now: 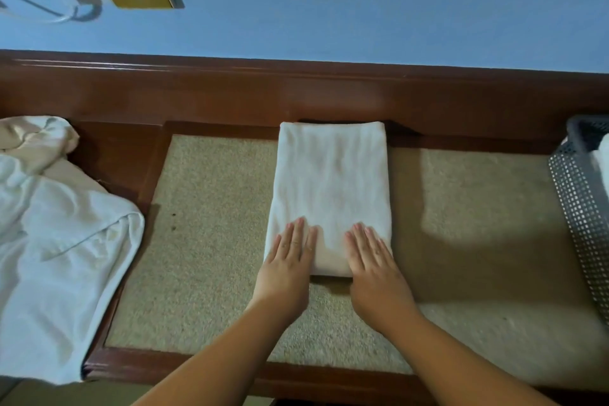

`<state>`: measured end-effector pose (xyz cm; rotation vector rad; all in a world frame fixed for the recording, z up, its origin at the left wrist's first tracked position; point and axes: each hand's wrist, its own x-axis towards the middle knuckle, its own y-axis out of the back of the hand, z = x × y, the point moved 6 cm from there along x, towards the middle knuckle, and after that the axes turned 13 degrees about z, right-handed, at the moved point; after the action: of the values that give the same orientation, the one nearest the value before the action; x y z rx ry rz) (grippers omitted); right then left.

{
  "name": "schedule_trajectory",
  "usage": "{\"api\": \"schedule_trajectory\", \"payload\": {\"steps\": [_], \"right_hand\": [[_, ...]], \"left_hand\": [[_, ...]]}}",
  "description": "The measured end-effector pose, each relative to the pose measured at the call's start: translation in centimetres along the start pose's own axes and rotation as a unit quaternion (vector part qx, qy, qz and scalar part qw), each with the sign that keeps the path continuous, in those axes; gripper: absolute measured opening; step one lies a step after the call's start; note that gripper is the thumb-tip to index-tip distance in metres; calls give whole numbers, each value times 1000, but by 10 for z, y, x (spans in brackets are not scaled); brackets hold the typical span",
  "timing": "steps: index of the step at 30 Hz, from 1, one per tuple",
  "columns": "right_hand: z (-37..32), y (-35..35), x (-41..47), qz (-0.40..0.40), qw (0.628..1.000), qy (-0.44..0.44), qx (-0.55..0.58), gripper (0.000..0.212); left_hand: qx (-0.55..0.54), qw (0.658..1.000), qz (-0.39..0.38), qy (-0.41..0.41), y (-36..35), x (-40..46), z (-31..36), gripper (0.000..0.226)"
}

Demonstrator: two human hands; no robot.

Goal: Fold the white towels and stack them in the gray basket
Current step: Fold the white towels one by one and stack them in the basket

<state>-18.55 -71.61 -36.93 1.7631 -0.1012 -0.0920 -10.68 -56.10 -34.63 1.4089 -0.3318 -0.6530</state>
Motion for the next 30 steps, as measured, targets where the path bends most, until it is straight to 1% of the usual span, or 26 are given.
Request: {"api": "schedule_trajectory", "payload": {"steps": [2,5,7,11,13,14,16,18,20,21,24,26,28,30], "right_hand": [[0,2,5,0,1000,-10,-6,79],[-3,5,6,18,999,9,-39,74],[-6,9,8,10,998,18,-51,74],[-10,29,14,-16,999,14,-47,80],[-13,53,17,-23,999,-1,-30,79],[-15,68,17,-20,1000,-7,-23,73],[-18,104,15,-6,1000,-11,-11,55],[-20,137,7,-27,1000,-7,5,44],[-16,169,-2,-38,999,1,17,40],[-15,186,-5,-32,999,1,25,38],[-18,245,-10,-2,999,13,49,39],[-22,284,-11,10,998,22,61,37],[-22,314,-9,5,996,9,84,34],[-17,333,-4,-3,991,-20,135,31]], "left_hand": [[23,1000,-6,-2,-2,10,-1,101],[58,998,-25,-12,-4,13,-4,112],[72,997,-23,-23,-1,11,-3,113],[86,995,-21,-52,14,13,-3,94],[94,993,-15,-65,30,13,-3,90],[93,993,-12,-68,41,11,-3,89],[84,994,-2,-75,73,5,0,83],[60,995,0,-77,109,-5,1,65],[30,996,9,-83,152,-18,1,44],[12,996,16,-91,172,-25,1,39],[-45,990,48,-122,224,-44,1,40],[-105,985,75,-117,256,-50,-1,40],[-156,976,105,-109,280,-50,-3,39],[-201,965,132,-108,294,-48,-4,37]]}}
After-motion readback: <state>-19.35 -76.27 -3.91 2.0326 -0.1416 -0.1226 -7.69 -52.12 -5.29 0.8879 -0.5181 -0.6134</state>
